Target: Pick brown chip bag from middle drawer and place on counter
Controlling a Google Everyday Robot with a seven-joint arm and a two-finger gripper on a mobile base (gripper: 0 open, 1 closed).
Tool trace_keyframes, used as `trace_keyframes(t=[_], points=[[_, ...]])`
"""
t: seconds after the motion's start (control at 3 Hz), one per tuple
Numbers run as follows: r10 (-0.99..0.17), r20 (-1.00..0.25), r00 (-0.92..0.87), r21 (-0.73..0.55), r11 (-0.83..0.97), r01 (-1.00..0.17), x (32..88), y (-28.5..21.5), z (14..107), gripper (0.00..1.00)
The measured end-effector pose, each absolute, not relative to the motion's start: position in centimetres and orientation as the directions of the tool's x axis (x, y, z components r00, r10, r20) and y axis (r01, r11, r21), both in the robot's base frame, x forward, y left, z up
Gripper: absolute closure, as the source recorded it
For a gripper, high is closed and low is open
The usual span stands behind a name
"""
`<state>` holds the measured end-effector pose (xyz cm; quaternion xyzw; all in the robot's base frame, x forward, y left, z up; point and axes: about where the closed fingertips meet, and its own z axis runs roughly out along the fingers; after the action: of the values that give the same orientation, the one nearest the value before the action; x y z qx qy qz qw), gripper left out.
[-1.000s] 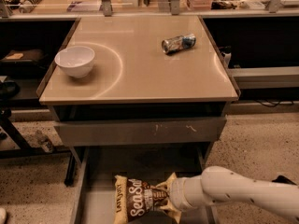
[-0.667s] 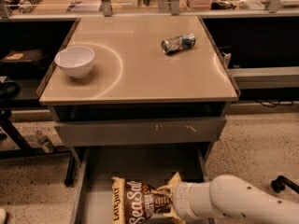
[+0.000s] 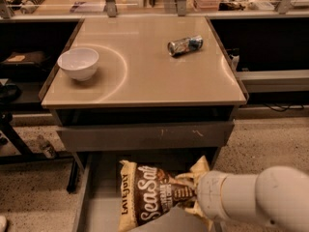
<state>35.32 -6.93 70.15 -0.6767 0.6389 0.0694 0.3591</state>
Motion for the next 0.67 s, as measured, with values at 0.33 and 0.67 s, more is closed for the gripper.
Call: trace_keyframes(t=[0.33, 0.67], points=[[-0.827, -0.533, 0.178, -0.458, 0.106, -0.883, 36.22, -8.89, 76.66, 1.00], [-0.827, -0.533, 0.179, -0.460, 0.106, -0.881, 36.24, -8.87, 76.78, 1.00]])
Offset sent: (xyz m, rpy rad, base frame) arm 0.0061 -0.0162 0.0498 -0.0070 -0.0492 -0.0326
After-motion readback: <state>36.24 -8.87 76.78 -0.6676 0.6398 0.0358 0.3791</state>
